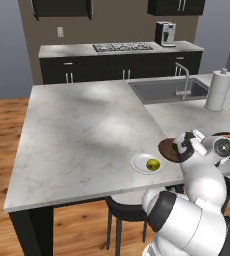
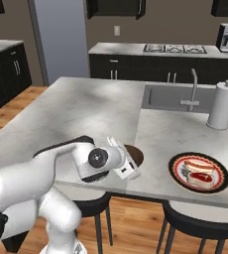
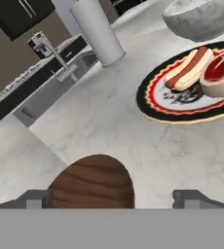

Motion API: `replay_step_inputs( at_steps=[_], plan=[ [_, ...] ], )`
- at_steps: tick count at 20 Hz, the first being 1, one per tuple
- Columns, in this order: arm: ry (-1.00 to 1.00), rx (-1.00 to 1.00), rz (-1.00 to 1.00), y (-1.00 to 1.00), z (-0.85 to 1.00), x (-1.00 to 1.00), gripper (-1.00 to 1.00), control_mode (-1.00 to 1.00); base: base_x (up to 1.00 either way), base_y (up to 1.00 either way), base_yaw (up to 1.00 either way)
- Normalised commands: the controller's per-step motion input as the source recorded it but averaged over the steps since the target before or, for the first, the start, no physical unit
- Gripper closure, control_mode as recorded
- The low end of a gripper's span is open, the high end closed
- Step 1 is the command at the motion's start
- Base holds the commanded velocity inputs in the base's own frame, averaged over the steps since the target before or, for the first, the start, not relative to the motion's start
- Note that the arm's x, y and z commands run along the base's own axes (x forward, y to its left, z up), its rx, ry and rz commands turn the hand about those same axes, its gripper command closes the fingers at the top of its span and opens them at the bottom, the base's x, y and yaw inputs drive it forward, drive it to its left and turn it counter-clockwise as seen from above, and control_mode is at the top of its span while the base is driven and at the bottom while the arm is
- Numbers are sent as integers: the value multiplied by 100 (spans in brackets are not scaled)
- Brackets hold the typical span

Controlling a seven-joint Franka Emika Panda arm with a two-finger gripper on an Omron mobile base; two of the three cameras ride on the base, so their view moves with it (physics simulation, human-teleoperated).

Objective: Take the smaller bowl and place it next to the appetizer plate on the dining counter , and place the larger bowl next to the plate with cooked food.

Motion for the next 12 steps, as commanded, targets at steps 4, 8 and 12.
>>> replay_step_inputs(
  at_steps=[4,8,12],
  plan=[
    [41,-7,11,2,100,-29,-100,-100,0,0,0],
    [32,-14,15,49,73,-45,-100,-100,0,0,0],
    [1,-28,21,100,-3,-81,-100,-100,0,0,0]
  ],
)
